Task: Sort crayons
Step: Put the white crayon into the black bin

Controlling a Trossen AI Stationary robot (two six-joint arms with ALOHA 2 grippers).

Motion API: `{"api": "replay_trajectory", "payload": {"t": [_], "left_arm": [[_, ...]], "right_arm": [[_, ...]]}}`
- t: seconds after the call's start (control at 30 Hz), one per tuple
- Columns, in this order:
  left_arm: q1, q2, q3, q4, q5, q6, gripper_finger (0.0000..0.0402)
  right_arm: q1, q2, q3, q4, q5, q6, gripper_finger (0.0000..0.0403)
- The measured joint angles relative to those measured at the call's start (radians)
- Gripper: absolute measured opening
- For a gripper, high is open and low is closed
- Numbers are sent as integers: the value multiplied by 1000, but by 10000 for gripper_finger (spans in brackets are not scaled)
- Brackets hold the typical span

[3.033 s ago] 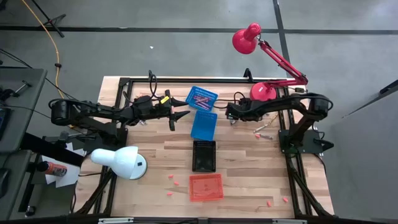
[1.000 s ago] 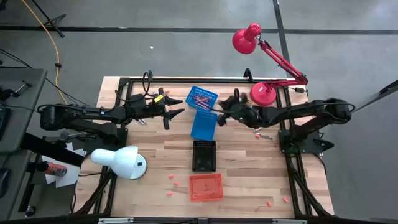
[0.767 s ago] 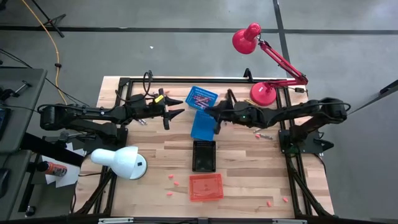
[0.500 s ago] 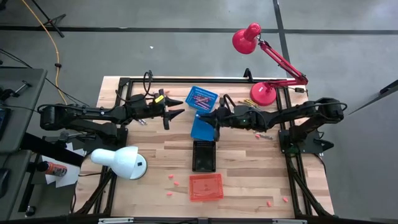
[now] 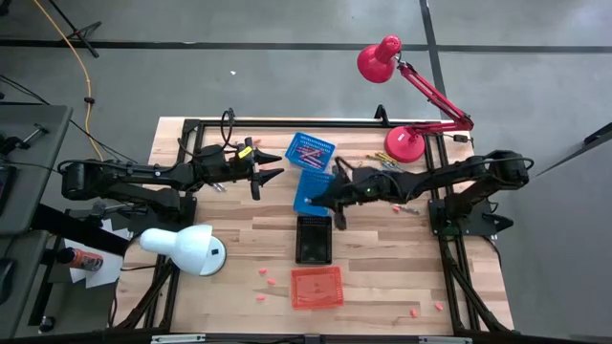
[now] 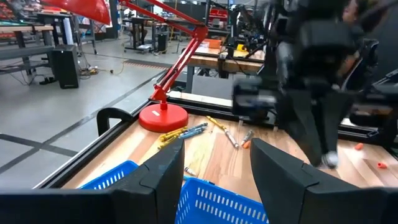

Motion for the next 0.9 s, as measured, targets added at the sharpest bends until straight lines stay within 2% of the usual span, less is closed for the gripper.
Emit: {"api": "replay_trajectory", "payload": {"t": [0.33,0.47,0.6,0.77,0.9], "left_arm": [[0,0,0,16,-10,1,172],[0,0,0,11,-10,1,172],[0,0,0,8,-10,1,172],[1,0,0,4,-11,1,172],[2,0,1,0,-29,1,172]], "right_arm": [[165,19,1,-18,-52,-27,5],[225,96,1,31,-6,-133,5],[247,168,21,55,84,-182,6],[246,213,65,24,87,-132,20],[246,216,96,-56,88,-105,47]]}}
